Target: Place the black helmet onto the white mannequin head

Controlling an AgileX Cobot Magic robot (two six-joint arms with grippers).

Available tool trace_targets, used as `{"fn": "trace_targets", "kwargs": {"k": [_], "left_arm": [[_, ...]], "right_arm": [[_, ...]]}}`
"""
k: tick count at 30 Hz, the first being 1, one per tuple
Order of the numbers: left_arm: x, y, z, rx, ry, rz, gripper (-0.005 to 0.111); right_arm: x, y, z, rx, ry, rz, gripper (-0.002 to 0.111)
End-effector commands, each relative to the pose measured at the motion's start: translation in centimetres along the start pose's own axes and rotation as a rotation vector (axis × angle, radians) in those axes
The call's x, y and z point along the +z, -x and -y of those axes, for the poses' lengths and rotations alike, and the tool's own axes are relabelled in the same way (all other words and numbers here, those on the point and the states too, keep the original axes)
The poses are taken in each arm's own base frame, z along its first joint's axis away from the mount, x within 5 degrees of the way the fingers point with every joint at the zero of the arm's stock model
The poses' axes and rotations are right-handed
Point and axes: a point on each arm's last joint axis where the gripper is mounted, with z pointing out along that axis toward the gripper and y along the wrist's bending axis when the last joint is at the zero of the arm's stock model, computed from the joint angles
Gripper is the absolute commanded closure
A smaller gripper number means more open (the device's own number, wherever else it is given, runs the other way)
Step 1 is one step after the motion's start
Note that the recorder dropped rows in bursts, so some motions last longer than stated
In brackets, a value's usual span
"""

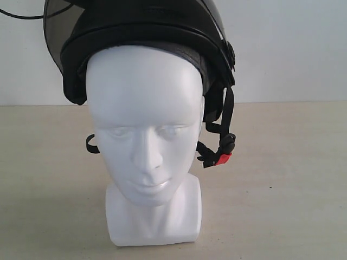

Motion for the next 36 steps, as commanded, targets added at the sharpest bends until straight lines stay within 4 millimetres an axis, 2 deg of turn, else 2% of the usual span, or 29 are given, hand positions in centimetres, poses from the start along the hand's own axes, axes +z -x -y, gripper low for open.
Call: {"fn": "trace_targets", "kwargs": {"k": [1,14,22,36], "left_arm": [[-0.6,0.4,1.0,-0.002,-0.044,-0.025,0.102],[-1.3,0.8,1.3,0.018,-0.018,-0.047,0.102],[-2.6,1.8,1.9,0.041,-0.003,-0.029,0.102],[-2.7,2.0,2.4,0.022,0.008,-0.050,0.102]], "right_arm": [[-0.2,0.1,0.2,-0.014,-0.013,0.011,0.109],[-0.2,0.1,0.2,-0.020,-0.018,0.012,0.109],[-0.1,0.1,0.3,-0.024,-0.029,0.014,0.109],[-0.1,0.1,0.4,-0.028,-0.038,0.017,0.109]]}}
